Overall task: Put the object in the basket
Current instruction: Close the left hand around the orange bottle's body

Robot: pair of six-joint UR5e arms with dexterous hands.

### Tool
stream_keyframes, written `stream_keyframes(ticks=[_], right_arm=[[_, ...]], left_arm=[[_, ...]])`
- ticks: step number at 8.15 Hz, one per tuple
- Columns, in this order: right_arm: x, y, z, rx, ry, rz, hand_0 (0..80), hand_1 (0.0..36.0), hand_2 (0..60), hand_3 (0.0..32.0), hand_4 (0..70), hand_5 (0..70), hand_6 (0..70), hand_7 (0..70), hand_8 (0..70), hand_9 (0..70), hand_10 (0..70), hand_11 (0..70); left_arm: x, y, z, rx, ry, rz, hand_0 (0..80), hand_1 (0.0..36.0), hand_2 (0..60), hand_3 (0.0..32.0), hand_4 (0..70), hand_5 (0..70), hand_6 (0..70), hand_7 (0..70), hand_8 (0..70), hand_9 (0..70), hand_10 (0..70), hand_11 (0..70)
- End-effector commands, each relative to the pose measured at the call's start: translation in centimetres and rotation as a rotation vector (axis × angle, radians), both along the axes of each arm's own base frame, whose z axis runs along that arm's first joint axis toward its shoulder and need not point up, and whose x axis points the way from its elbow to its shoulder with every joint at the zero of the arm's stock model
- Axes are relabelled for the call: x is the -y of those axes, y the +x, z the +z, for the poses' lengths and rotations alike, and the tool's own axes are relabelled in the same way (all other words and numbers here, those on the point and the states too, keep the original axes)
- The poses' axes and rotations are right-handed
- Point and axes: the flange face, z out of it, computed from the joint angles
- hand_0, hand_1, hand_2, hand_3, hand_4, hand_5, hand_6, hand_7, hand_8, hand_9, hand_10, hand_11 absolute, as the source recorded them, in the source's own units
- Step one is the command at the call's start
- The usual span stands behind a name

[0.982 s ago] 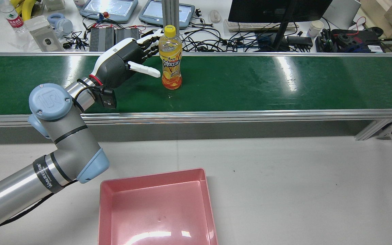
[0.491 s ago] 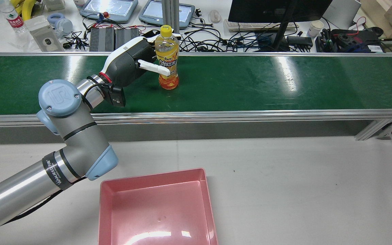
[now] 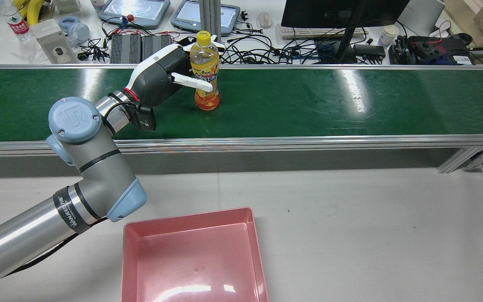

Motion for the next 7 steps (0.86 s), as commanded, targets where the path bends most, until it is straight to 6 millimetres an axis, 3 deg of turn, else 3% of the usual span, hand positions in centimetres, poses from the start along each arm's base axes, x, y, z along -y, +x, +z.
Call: stream_keyframes(ticks=[1, 3, 4, 6, 7], right_arm=[[0.0, 0.0, 0.0, 0.0, 0.0, 0.0, 0.0, 0.0, 0.0, 0.0, 0.0, 0.0, 0.0, 0.0, 0.0, 0.0, 0.0, 0.0], [0.0, 0.0, 0.0, 0.0, 0.0, 0.0, 0.0, 0.0, 0.0, 0.0, 0.0, 0.0, 0.0, 0.0, 0.0, 0.0, 0.0, 0.0], [0.0, 0.0, 0.0, 0.0, 0.0, 0.0, 0.0, 0.0, 0.0, 0.0, 0.0, 0.0, 0.0, 0.0, 0.0, 0.0, 0.0, 0.0], [0.0, 0.0, 0.0, 0.0, 0.0, 0.0, 0.0, 0.0, 0.0, 0.0, 0.0, 0.0, 0.0, 0.0, 0.0, 0.0, 0.0, 0.0], [0.0, 0.0, 0.0, 0.0, 0.0, 0.0, 0.0, 0.0, 0.0, 0.0, 0.0, 0.0, 0.0, 0.0, 0.0, 0.0, 0.0, 0.0]], left_arm=[[-0.6, -0.3, -1.9, -0.015, 0.013, 0.006, 55.4, 36.0, 60.0, 0.0, 70.0, 70.0, 69.2, 70.0, 70.0, 70.0, 70.0, 70.0], [-2.8, 0.5, -3.3, -0.045, 0.043, 0.041, 51.7, 36.0, 60.0, 0.0, 70.0, 70.0, 65.8, 70.0, 70.0, 70.0, 70.0, 70.0], [-4.3, 1.2, -1.8, -0.039, 0.039, 0.062, 51.0, 36.0, 60.0, 0.0, 70.0, 70.0, 64.5, 70.0, 70.0, 70.0, 70.0, 70.0], [-9.2, -0.2, -0.5, -0.073, 0.063, 0.099, 50.8, 35.9, 60.0, 0.0, 68.0, 70.0, 62.3, 70.0, 70.0, 70.0, 70.0, 70.0], [-11.6, -2.2, 0.1, -0.078, 0.066, 0.11, 51.0, 36.0, 60.0, 0.0, 67.7, 70.0, 62.1, 70.0, 70.0, 70.0, 70.0, 70.0]])
